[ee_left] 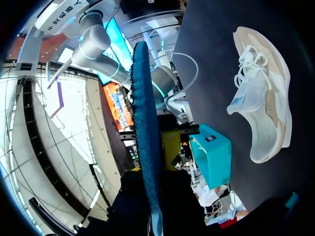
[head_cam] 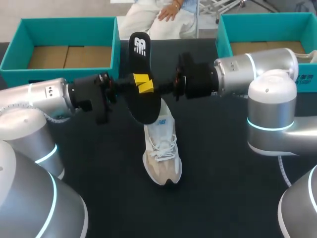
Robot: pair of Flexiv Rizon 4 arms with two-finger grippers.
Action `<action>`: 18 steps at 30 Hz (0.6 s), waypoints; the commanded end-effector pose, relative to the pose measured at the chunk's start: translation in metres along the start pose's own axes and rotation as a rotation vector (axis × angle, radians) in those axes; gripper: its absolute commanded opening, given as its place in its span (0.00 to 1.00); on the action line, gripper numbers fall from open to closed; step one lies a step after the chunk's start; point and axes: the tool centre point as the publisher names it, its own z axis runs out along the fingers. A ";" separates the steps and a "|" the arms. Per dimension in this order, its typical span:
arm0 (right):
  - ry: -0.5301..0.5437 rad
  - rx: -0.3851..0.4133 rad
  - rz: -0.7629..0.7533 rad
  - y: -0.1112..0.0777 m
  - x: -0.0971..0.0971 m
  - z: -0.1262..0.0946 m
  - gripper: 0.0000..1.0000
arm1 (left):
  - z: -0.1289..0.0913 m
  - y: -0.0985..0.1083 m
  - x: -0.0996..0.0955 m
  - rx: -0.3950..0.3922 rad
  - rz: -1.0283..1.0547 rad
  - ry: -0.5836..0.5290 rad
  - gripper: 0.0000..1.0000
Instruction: Take the shoe out of the shoebox, open the shoe tongue, remove and reinsert the insole, then place the shoe into the shoebox
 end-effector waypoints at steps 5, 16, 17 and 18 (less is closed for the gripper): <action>0.006 0.002 -0.012 0.001 -0.004 0.005 0.00 | -0.001 0.003 0.000 -0.032 -0.028 0.006 1.00; 0.012 -0.056 -0.089 0.009 -0.014 -0.019 0.00 | -0.051 0.020 0.000 -0.122 -0.185 0.031 1.00; 0.011 -0.055 -0.104 0.013 -0.016 -0.021 0.00 | -0.058 0.021 0.002 -0.126 -0.206 0.043 1.00; 0.010 -0.060 -0.113 0.016 -0.017 -0.023 0.00 | -0.063 0.021 0.004 -0.133 -0.223 0.053 1.00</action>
